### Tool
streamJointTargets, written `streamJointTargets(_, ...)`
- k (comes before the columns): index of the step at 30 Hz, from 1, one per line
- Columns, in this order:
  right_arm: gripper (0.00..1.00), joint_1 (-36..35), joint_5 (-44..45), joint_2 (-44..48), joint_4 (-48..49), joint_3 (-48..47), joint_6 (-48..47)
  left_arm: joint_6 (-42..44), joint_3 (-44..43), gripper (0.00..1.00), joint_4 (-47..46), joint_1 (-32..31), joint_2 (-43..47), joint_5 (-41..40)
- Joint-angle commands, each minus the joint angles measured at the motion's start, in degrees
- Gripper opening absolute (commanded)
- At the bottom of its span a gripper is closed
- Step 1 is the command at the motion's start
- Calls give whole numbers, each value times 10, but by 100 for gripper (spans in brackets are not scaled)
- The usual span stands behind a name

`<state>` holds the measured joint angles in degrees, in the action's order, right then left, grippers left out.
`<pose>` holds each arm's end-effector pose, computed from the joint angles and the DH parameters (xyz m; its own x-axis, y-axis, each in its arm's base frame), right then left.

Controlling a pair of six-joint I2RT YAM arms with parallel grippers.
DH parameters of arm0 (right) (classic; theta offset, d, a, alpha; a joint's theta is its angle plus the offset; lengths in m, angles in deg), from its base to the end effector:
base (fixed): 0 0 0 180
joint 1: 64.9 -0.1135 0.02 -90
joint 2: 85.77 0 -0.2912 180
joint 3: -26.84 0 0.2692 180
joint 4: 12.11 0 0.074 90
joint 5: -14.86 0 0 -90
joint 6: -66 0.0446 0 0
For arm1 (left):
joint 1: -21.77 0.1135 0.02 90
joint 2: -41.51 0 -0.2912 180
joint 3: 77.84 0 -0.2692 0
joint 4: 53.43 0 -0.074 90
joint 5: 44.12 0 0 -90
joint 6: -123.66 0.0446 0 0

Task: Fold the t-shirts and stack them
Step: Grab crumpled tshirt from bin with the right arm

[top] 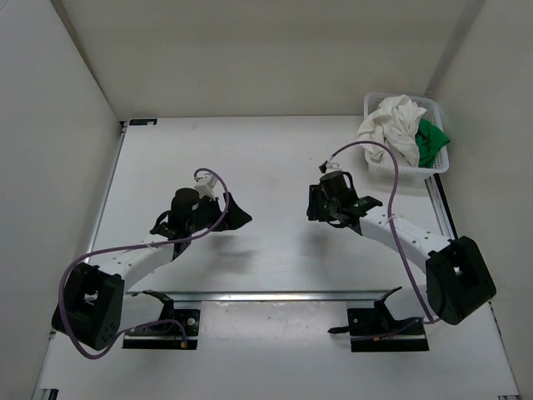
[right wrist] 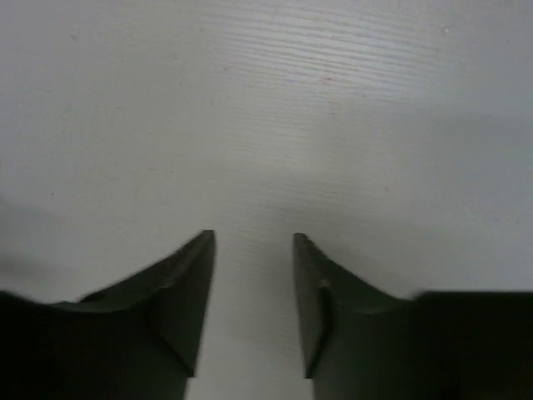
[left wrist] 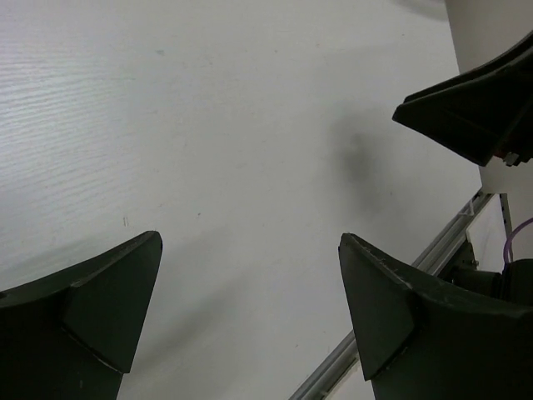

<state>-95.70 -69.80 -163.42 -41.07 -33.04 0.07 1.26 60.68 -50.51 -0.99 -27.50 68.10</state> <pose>0.2557 0.1476 0.2296 -0.7566 0.0217 -0.6535 -0.1604 0.9628 0.2177 0.2275 -0.1137 0.2025 -0.7476 -0.2243 -0.6252 0.3058 0.7193 -0.6237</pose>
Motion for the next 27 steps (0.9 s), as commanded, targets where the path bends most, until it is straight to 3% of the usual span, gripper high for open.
streamJointTargets(1, 31, -11, 3, -18, -8, -53, 4, -3, 14, 99, -51, -10, 30, 22)
streamJointTargets(5, 6, 5, -70, -58, -27, -99, -1, -5, 4, 98, -53, -25, 23, 18)
streamJointTargets(9, 0, 21, -57, -59, -29, -140, -25, -15, 26, 99, -97, -54, 25, 13)
streamJointTargets(11, 0, 41, -6, -68, -54, -187, -46, -20, 31, 52, -116, -70, 18, 14)
streamJointTargets(13, 0, 79, 7, -80, -70, -229, -57, -24, 36, 35, -128, -76, 10, 13)
streamJointTargets(15, 0, 151, 9, -88, -72, -266, -68, -22, 44, 27, -139, -84, 10, 4)
streamJointTargets(18, 11, 225, 11, -116, -67, -302, -78, -21, 54, 32, -141, -86, 15, -2)
streamJointTargets(21, 33, 275, 37, -157, -61, -345, -98, -15, 70, 46, -146, -90, 24, -14)
streamJointTargets(24, 44, 305, 57, -213, -77, -399, -120, -18, 72, 51, -151, -96, 13, -11)
streamJointTargets(27, 46, 361, 52, -268, -97, -463, -130, -14, 76, 52, -154, -104, 9, -16)
